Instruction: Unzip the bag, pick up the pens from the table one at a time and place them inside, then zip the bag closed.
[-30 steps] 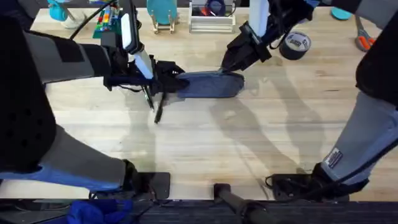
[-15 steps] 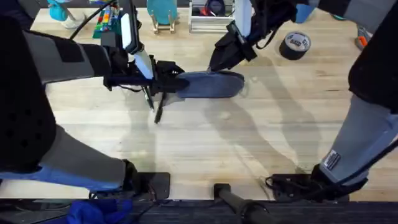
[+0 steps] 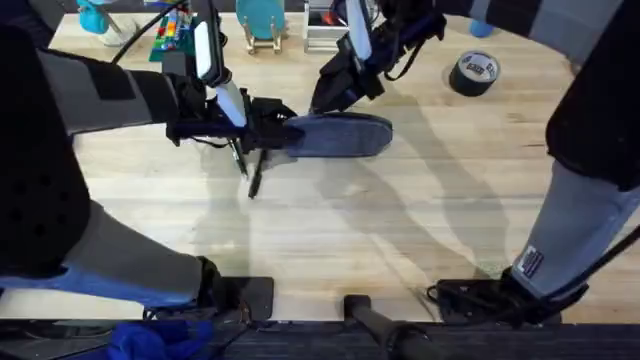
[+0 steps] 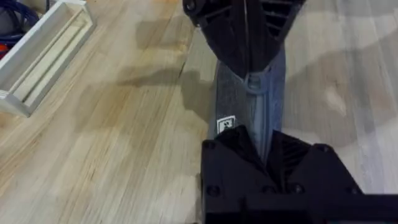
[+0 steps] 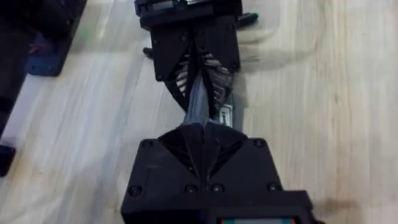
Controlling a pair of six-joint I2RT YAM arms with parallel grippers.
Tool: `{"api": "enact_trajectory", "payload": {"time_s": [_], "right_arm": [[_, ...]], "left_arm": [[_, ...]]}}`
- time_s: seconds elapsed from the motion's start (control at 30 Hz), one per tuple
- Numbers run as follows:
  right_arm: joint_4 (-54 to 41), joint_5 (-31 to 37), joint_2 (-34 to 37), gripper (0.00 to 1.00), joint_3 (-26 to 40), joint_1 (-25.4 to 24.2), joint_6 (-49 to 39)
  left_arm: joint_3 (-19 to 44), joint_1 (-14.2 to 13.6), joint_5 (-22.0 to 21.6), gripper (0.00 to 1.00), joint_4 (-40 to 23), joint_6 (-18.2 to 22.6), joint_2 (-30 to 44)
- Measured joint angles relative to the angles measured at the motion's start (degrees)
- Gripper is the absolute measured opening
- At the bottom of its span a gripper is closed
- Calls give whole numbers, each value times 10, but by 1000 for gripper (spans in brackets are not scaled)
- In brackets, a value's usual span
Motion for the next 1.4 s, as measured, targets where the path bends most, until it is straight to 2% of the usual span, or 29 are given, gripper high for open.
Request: {"api": "enact_trajectory", "payload": {"time_s": [0.53, 0.83, 0.9, 1.07, 1.1, 1.13, 1.4], "right_arm": [[56, 0, 0, 31, 1, 46, 40], [62, 0, 0, 49, 1, 50, 54], [61, -3, 0, 234, 1, 50, 56], [60, -11, 0, 924, 1, 49, 68], [61, -13, 0, 978, 1, 48, 75], [61, -13, 0, 990, 1, 48, 81], [60, -18, 0, 996, 1, 16, 164]], "left_arm": [[0, 0, 0, 43, 0, 0, 0], [0, 0, 0, 43, 0, 0, 0], [0, 0, 0, 43, 0, 0, 0], [0, 0, 0, 43, 0, 0, 0], [0, 0, 0, 43, 0, 0, 0], [0, 0, 0, 43, 0, 0, 0], [0, 0, 0, 43, 0, 0, 0]]}}
